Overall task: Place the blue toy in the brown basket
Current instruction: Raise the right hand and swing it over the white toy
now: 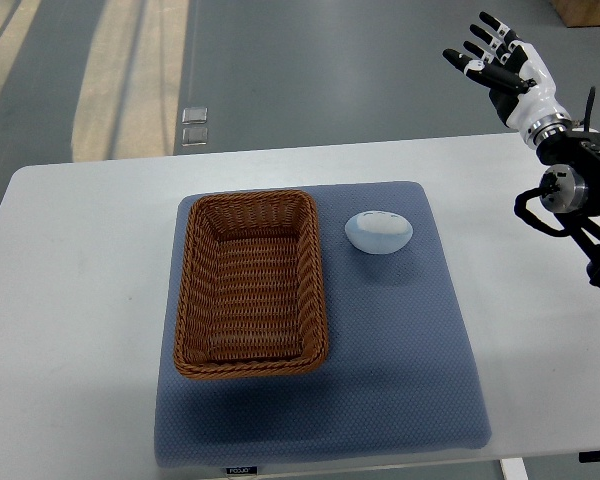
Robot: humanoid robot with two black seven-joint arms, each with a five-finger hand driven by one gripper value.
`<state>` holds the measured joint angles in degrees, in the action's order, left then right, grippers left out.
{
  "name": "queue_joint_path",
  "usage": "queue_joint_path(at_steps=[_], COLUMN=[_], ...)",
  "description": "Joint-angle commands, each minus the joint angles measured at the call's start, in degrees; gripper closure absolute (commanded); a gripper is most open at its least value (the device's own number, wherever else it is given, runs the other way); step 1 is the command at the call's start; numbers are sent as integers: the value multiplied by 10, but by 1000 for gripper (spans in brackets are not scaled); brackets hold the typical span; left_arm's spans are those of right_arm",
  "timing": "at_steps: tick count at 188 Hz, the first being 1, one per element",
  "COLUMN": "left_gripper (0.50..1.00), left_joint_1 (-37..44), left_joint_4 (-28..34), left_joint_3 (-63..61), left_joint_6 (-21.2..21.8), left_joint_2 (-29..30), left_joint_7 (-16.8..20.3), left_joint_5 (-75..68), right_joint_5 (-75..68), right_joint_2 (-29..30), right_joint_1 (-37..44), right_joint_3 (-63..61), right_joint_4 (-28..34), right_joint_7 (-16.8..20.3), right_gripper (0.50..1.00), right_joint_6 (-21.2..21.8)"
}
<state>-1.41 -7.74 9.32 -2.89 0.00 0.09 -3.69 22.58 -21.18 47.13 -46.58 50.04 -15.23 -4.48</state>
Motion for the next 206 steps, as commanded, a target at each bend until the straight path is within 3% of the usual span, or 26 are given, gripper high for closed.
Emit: queue_joint_path(at_steps=[1,45,90,140,190,206], left_gripper=[500,500,500,500,500,500], left_joint_1=[0,0,0,0,0,0], left_joint_4=[0,0,0,0,0,0], left_joint_3=[0,0,0,0,0,0], left_joint_6=[0,0,1,0,0,0], left_joint_2=[0,0,0,0,0,0], left_joint_7=[0,0,0,0,0,0], left_joint_5=[0,0,0,0,0,0], right_joint_5=[9,122,291,402,409,398], right_joint_2=[-37,-82,-103,-100,-87,-77], right_joint_1=[48,198,319,342,330,320], right_joint_3=[86,277,422,497,528,526], right_joint_4=[13,23,93,147,155,154], right_joint_7=[9,54,85,126,185,220], right_gripper=[591,591,591,593,601,613], right_joint_6=[9,45,129,216,237,243])
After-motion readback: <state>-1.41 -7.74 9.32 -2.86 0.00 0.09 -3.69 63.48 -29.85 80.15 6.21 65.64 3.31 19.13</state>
